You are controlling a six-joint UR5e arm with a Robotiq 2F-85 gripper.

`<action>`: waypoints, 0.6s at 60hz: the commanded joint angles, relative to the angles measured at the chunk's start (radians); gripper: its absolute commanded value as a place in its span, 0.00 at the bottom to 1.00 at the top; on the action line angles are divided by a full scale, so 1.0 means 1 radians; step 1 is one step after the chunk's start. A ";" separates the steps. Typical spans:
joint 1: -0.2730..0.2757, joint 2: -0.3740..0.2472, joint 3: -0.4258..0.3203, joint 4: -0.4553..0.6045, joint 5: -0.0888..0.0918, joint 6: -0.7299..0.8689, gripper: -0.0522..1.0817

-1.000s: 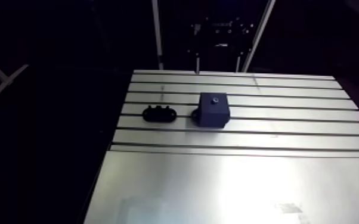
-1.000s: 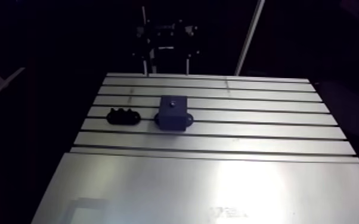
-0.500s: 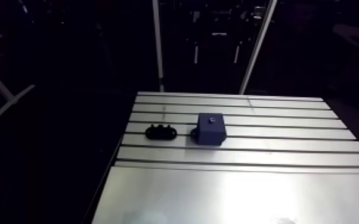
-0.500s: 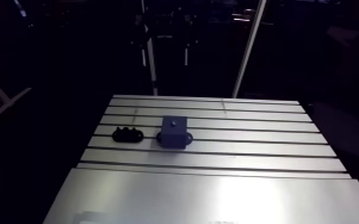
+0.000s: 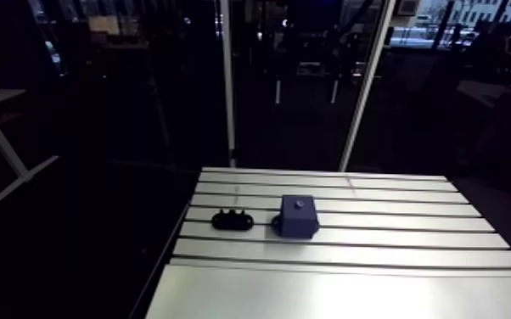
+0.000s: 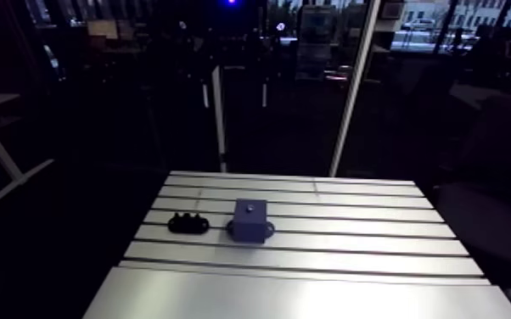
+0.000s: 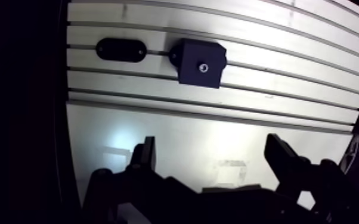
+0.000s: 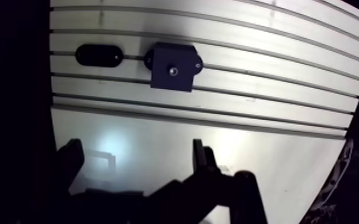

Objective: Pick up the M10 bolt and insert it into the hole until fully seated.

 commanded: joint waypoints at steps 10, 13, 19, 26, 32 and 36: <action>-0.001 -0.039 0.027 -0.006 0.001 0.001 0.05; -0.004 -0.040 0.029 -0.009 0.003 0.002 0.05; -0.004 -0.043 0.026 -0.010 0.003 0.003 0.05; -0.003 -0.052 0.022 -0.005 0.002 0.003 0.05; -0.003 -0.053 0.018 0.001 -0.003 0.003 0.05; -0.004 -0.051 0.014 0.007 -0.004 0.003 0.05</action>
